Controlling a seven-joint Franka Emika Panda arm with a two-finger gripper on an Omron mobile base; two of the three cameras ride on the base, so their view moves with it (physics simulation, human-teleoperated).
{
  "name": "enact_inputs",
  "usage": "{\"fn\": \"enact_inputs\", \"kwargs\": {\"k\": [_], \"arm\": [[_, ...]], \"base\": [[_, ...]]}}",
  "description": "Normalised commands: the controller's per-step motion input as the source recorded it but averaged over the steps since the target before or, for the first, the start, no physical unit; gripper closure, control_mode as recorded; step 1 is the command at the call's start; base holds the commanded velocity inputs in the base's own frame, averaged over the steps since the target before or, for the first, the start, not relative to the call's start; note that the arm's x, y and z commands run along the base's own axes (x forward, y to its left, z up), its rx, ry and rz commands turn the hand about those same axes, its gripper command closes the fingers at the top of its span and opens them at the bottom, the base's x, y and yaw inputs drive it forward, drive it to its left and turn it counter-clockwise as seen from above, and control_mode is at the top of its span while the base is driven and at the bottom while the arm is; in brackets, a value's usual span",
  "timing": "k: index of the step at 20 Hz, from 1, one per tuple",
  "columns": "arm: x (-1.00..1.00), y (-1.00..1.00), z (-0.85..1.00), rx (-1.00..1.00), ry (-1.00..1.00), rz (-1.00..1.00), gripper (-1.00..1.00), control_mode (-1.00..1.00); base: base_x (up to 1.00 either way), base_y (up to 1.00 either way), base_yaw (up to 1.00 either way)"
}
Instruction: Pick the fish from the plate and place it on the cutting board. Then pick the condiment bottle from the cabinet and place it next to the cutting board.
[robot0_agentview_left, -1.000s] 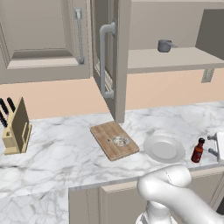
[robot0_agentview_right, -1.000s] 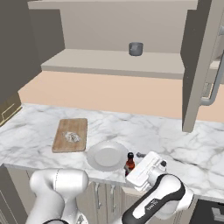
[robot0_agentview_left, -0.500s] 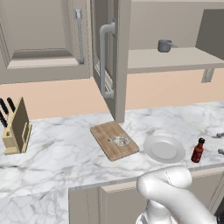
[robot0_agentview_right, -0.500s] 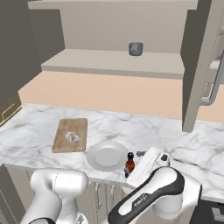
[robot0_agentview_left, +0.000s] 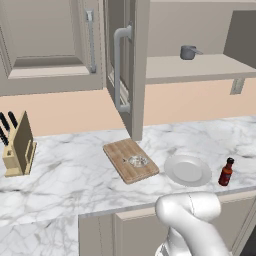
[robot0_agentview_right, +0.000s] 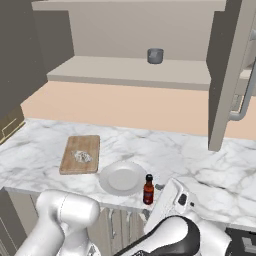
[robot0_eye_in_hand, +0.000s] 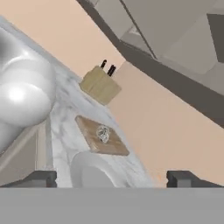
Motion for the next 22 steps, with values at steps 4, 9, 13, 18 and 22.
{"fn": "enact_inputs", "kwargs": {"k": [4, 9, 13, 18, 22], "arm": [[-0.46, 0.05, 0.16, -0.35, -0.58, -0.11, -1.00, -1.00], [-0.26, 0.08, 0.49, -0.40, -0.47, -0.09, -1.00, -1.00], [-0.15, 0.08, 0.71, -0.47, -0.40, -0.05, -1.00, -1.00], [-0.07, 0.11, 0.78, -0.48, -0.37, -0.03, -1.00, -1.00], [-0.17, 0.11, 0.77, -0.48, -0.34, -0.04, -1.00, -1.00]], "base": [[0.00, 0.00, 0.00], [0.00, 0.00, 0.00], [0.00, 0.00, 0.00], [0.00, 0.00, 0.00], [0.00, 0.00, 0.00]]}}
